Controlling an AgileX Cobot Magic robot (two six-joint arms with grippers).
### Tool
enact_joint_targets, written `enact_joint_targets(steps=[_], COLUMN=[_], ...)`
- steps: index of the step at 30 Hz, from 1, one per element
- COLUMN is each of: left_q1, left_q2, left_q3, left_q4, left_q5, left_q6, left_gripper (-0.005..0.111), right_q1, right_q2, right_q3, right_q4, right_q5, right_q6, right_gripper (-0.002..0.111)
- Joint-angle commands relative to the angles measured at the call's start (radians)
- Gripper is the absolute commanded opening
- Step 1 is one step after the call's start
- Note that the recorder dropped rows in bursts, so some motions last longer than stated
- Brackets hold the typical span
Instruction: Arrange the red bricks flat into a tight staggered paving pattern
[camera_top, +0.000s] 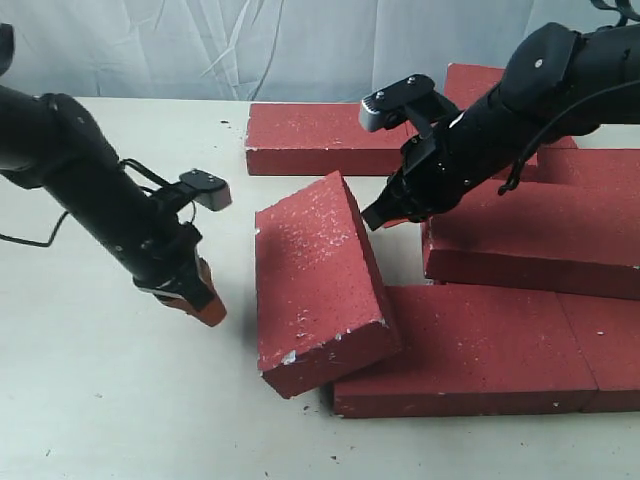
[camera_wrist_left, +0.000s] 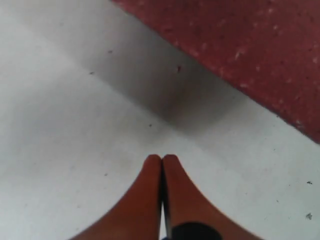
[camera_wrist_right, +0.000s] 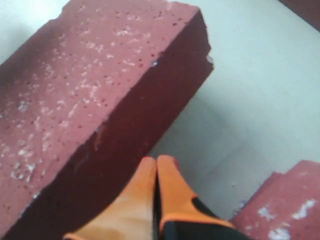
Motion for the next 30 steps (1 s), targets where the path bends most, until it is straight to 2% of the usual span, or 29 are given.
enact_joint_targets(steps=[1, 3, 8, 18, 24, 30], left_q1=[-0.068, -0.091, -0.094, -0.094, -0.088, -0.088], left_q2=[0.060, 0.074, 0.061, -0.006, -0.081, -0.143], left_q3=[-0.056, -0.079, -0.133, -0.136, -0.129, -0.075], left_q4=[0.001, 0.000, -0.017, -0.030, 0.030, 0.096], left_q5=[0.012, 0.012, 0.058, 0.133, 0.153, 0.139], left_q6=[-0.017, -0.021, -0.024, 0.029, -0.018, -0.053], left_gripper=[0.000, 0.000, 0.000, 0.000, 0.000, 0.000], right_q1=[0.028, 0.028, 0.028, 0.028, 0.035, 0.082], right_q2=[0.017, 0.017, 0.017, 0.017, 0.054, 0.222], right_q3=[-0.021, -0.021, -0.021, -0.049, -0.168, -0.411], right_q4=[-0.011, -0.004, 0.052, 0.279, 0.288, 0.267], right_q5=[0.003, 0.003, -0.044, -0.022, 0.001, 0.039], right_q6=[0.015, 0.015, 0.004, -0.234, -0.234, -0.234], right_gripper=[-0.001, -0.001, -0.001, -0.001, -0.001, -0.001])
